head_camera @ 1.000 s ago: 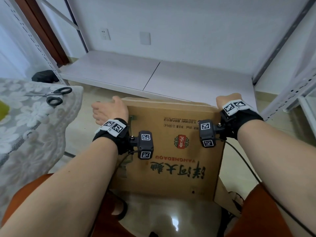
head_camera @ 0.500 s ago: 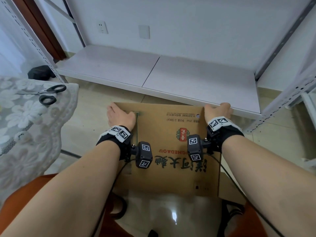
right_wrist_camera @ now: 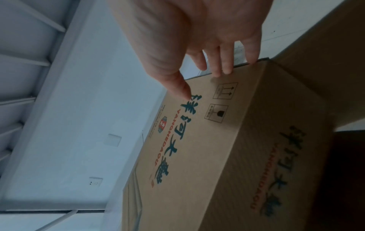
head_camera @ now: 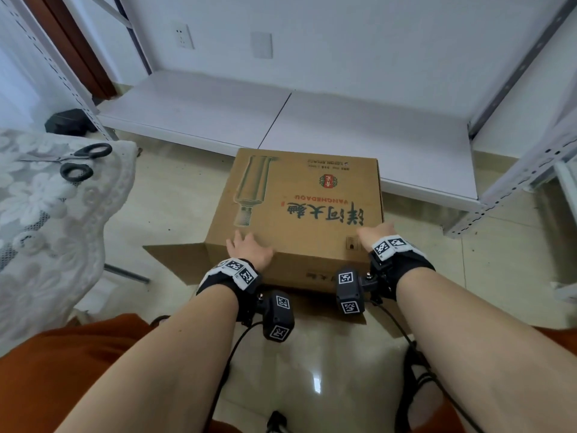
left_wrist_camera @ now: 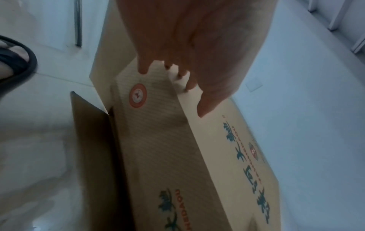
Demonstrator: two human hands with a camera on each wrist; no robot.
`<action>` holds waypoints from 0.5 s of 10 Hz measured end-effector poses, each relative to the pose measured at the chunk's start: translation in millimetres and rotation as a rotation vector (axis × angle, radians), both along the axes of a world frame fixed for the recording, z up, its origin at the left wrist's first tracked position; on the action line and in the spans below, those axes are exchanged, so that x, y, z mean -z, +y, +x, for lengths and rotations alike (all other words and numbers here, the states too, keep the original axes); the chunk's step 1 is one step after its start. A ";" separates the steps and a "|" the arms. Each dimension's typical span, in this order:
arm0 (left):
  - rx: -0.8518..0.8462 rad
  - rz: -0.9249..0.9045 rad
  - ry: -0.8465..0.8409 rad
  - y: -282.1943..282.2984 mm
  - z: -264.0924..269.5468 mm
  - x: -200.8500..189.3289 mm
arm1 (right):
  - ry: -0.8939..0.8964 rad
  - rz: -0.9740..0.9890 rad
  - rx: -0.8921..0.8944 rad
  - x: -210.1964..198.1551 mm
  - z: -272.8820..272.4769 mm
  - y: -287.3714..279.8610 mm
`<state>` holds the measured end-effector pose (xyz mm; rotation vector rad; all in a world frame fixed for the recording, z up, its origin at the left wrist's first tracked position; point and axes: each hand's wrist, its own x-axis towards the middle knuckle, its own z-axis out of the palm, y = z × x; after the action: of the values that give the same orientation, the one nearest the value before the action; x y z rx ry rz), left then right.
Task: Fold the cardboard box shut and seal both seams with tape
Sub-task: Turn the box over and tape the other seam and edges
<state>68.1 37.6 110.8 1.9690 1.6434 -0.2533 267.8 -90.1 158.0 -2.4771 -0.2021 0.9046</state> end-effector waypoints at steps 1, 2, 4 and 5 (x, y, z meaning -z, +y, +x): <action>-0.171 0.010 -0.125 7.6 -2.5 -7.0 | -0.013 -0.030 -0.049 -3.0 -1.1 4.0; -0.380 -0.099 -0.285 16.2 -8.3 -6.2 | -0.040 -0.038 -0.099 -0.7 0.0 4.8; -0.448 -0.362 -0.353 16.7 -15.9 -3.1 | 0.043 0.029 -0.026 30.7 11.6 11.6; -0.476 -0.464 -0.436 8.1 -13.9 -4.9 | 0.153 0.072 0.003 23.2 0.3 11.3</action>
<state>54.2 45.7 115.8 1.1524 1.5329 -0.0116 268.2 -78.7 134.7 -2.3298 -0.1757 1.0615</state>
